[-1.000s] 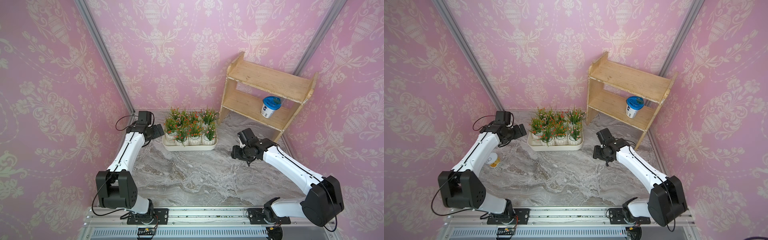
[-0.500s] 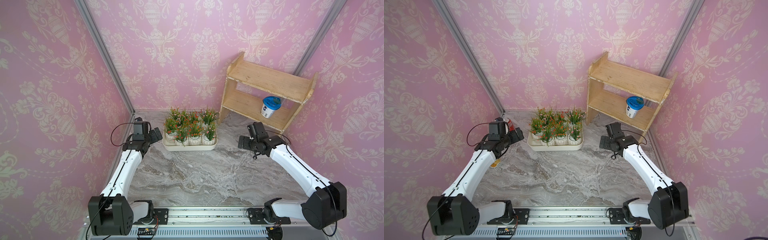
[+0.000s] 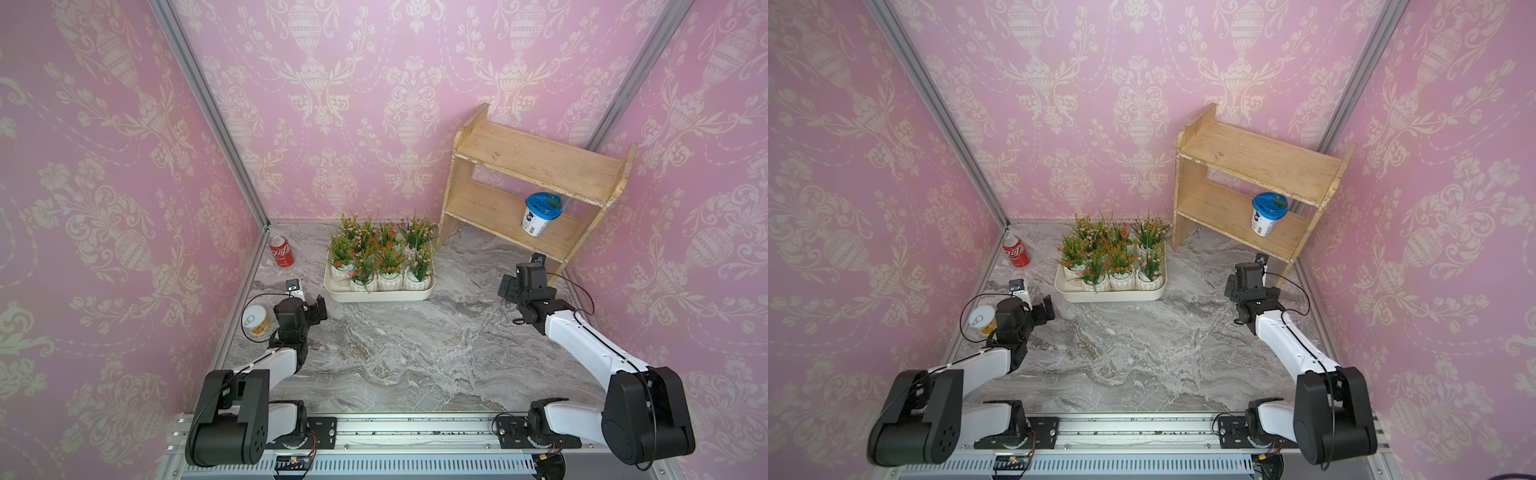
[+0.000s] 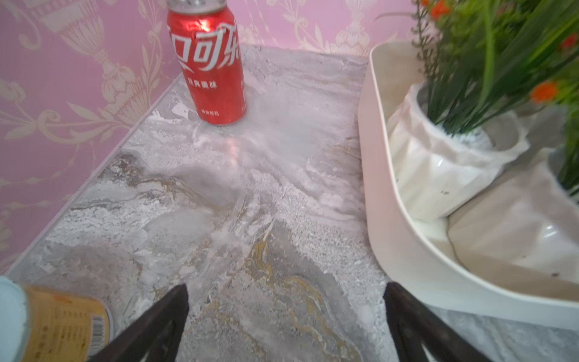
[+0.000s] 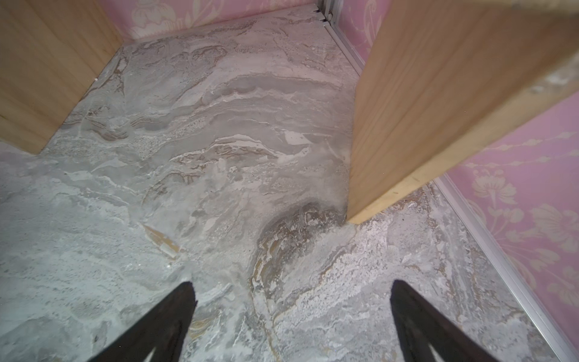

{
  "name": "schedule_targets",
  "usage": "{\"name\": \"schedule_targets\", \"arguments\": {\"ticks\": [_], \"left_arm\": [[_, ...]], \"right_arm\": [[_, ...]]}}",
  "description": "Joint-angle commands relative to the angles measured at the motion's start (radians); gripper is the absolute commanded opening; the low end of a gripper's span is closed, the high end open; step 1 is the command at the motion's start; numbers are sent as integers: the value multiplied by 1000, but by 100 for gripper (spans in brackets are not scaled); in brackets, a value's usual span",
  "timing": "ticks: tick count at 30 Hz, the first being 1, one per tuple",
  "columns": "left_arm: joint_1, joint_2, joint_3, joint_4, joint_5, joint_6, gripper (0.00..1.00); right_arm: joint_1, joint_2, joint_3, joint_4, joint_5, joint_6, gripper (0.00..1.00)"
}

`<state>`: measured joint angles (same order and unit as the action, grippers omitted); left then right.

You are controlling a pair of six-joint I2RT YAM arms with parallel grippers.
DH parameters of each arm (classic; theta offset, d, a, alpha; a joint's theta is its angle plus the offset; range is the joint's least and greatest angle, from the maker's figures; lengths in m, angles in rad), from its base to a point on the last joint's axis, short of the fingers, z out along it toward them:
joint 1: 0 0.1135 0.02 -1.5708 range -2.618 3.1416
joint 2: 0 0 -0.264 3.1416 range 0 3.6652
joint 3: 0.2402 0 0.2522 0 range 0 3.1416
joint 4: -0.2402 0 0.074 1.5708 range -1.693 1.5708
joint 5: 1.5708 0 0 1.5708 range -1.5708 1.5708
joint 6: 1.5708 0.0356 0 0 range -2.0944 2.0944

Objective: Put the potted gypsophila into the storage box
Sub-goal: Reset both arms

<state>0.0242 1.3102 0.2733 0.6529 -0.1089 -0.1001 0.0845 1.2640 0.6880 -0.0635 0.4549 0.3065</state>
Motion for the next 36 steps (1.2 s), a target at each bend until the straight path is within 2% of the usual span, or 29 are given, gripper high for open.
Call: {"name": "schedule_targets", "arguments": {"ticks": [1, 2, 4, 8, 12, 14, 18, 20, 23, 25, 26, 27, 28, 29, 30, 31, 36], "left_arm": [[8, 33, 31, 211, -17, 55, 99], [8, 42, 37, 188, -29, 53, 99], [8, 78, 23, 249, -41, 47, 99], [8, 200, 21, 364, 5, 64, 99], [8, 290, 16, 455, 17, 64, 99], [8, 332, 27, 474, 36, 71, 99], [8, 328, 49, 429, 37, 72, 99], [9, 324, 56, 406, 41, 73, 99], [8, 326, 64, 394, 49, 77, 99], [8, 327, 64, 394, 49, 77, 99], [9, 325, 64, 394, 42, 77, 99], [8, 327, 64, 395, 44, 77, 99], [9, 327, 64, 394, 43, 76, 99], [9, 327, 65, 393, 44, 77, 99], [9, 327, 67, 389, 51, 79, 99], [8, 325, 70, 382, 65, 84, 99], [8, 324, 81, 358, 100, 96, 99]], "right_arm": [[-14, -29, -72, 247, 40, -64, 100], [-17, -17, -89, 280, 41, -76, 100], [-23, 16, -105, 324, 29, -90, 100], [-22, 95, -136, 420, 5, -123, 100], [-20, 114, -204, 564, -37, -156, 100], [-22, 128, -191, 563, -50, -175, 99], [-23, 201, -194, 657, -118, -197, 100], [-14, 207, -179, 636, -143, -216, 100], [-15, 195, -231, 721, -206, -240, 100], [-29, 200, -273, 791, -275, -249, 100], [-36, 257, -323, 952, -296, -255, 100], [-38, 272, -339, 1018, -279, -246, 100], [-43, 235, -312, 905, -286, -240, 100], [-48, 231, -304, 875, -300, -238, 100], [-48, 247, -320, 939, -301, -240, 100], [-47, 231, -309, 888, -303, -239, 100], [-48, 232, -306, 882, -303, -240, 100]]}}
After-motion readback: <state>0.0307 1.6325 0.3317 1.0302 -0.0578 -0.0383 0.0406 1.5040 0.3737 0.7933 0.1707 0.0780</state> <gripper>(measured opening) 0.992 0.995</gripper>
